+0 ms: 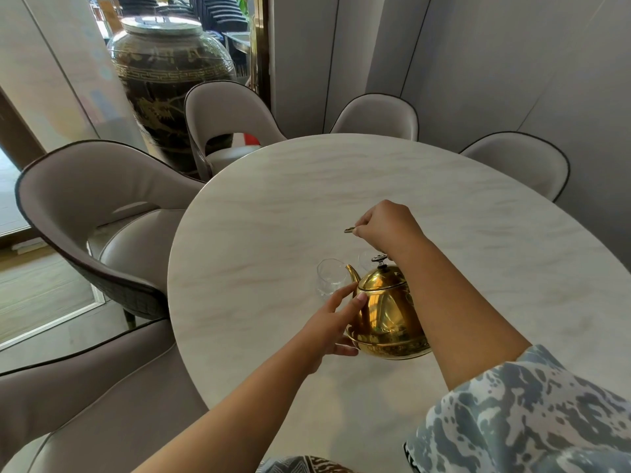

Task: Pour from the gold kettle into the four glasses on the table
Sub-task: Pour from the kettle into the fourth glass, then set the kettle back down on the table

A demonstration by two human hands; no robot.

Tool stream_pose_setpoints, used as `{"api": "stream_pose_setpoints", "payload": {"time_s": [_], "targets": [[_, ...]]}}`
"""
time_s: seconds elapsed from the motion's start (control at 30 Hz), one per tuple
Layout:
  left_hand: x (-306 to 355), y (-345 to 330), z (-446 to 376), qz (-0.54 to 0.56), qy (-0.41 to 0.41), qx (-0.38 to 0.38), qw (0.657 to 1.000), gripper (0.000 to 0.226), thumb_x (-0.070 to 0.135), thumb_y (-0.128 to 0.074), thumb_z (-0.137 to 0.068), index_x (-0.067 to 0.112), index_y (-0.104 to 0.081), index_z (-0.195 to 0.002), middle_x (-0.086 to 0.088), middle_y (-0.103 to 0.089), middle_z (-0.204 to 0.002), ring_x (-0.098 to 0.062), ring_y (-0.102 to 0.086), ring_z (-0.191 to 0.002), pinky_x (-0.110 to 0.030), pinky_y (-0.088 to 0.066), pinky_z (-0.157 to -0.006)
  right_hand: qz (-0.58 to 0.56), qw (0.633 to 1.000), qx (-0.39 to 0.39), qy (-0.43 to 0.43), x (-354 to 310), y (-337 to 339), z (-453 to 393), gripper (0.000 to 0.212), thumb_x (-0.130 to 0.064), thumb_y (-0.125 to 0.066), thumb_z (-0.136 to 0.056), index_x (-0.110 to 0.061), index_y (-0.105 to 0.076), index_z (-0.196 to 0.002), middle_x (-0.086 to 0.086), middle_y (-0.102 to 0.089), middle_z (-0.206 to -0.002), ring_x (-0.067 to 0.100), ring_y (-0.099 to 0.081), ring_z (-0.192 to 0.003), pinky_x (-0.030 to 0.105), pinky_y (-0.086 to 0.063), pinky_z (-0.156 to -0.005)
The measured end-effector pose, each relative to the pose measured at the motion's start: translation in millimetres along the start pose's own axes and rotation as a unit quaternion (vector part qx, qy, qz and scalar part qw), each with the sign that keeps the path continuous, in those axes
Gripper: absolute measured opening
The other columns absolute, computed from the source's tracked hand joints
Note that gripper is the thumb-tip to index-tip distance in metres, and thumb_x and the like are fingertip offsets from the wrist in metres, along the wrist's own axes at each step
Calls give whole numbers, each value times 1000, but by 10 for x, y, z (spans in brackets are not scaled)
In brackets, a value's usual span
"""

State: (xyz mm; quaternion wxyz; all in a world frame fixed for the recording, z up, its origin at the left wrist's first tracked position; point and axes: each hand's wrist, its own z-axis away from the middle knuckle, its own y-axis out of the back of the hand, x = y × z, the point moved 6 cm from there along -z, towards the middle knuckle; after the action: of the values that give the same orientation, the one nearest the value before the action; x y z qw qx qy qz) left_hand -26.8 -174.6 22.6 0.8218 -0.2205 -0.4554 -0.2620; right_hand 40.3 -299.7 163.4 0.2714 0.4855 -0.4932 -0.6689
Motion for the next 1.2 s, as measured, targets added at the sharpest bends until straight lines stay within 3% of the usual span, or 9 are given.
{"api": "stream_pose_setpoints", "payload": {"time_s": [0.47,0.57,0.63,0.8,0.9,0.97,1.03,1.1,1.2], "targets": [[13,-26,5,-4,0,12,1000,57,62,-50,-88,49,-36,-141,-13,-54,-134,-34,-65,-109,-41,-59,-88,9,1000,-7,5,-12,50,44,26,-28,-67,-90,-7,-76,-103,13,-74,-95,27,-69,-85,39,-61,-77],[7,-7,11,-13,-6,19,1000,57,61,-52,-88,50,-36,-141,-8,-57,-124,-32,-65,-108,-41,-59,-88,-18,1000,4,3,17,81,131,25,-26,-64,-92,-10,-74,-109,11,-73,-99,19,-63,-70,31,-57,-61],[-8,-1,27,-20,-9,20,1000,57,59,-54,-88,50,-37,-141,-8,-58,-124,-32,-63,-111,-42,-58,-88,-58,998,20,2,72,89,215,26,-26,-65,-92,-13,-72,-114,9,-72,-105,11,-53,-59,21,-45,-48],[-72,40,98,-39,-21,26,999,47,55,-60,-87,56,-43,-130,-7,-67,-119,-22,-65,-110,-43,-57,-90,-143,988,66,4,199,95,532,26,-26,-64,-92,-17,-72,-115,4,-72,-101,-1,-49,-53,13,-35,-45],[-105,102,177,-52,-41,25,997,45,52,-61,-87,57,-43,-128,-5,-65,-119,-18,-63,-111,-43,-56,-91,-170,981,92,14,196,91,732,28,-26,-64,-92,-19,-72,-118,1,-71,-115,-3,-53,-64,3,-34,-48],[-131,171,247,-60,-55,29,996,50,52,-63,-86,57,-41,-132,-6,-62,-122,-19,-61,-113,-41,-56,-91,-181,977,108,23,150,73,846,31,-27,-65,-92,-18,-69,-122,1,-67,-125,8,-65,-95,0,-38,-64],[-161,278,324,-63,-64,41,995,60,55,-66,-82,56,-39,-136,-7,-58,-127,-21,-59,-115,-38,-57,-87,-184,976,112,29,91,28,920,39,-31,-65,-92,-16,-64,-128,2,-63,-132,17,-58,-121,10,-37,-83],[-179,422,405,-60,-74,63,993,68,58,-69,-78,55,-38,-138,-8,-54,-130,-22,-59,-116,-35,-57,-84,-172,978,114,29,7,-12,960,39,-35,-64,-92,-11,-67,-122,3,-70,-117,15,-65,-102,11,-41,-75],[-186,679,521,-45,-80,105,990,72,55,-72,-76,48,-40,-140,-6,-54,-131,-20,-60,-114,-36,-57,-85,-196,973,115,39,-154,-103,964,36,-38,-63,-91,-3,-72,-89,-2,-63,-63,8,-53,-52,21,-44,-51]]}}
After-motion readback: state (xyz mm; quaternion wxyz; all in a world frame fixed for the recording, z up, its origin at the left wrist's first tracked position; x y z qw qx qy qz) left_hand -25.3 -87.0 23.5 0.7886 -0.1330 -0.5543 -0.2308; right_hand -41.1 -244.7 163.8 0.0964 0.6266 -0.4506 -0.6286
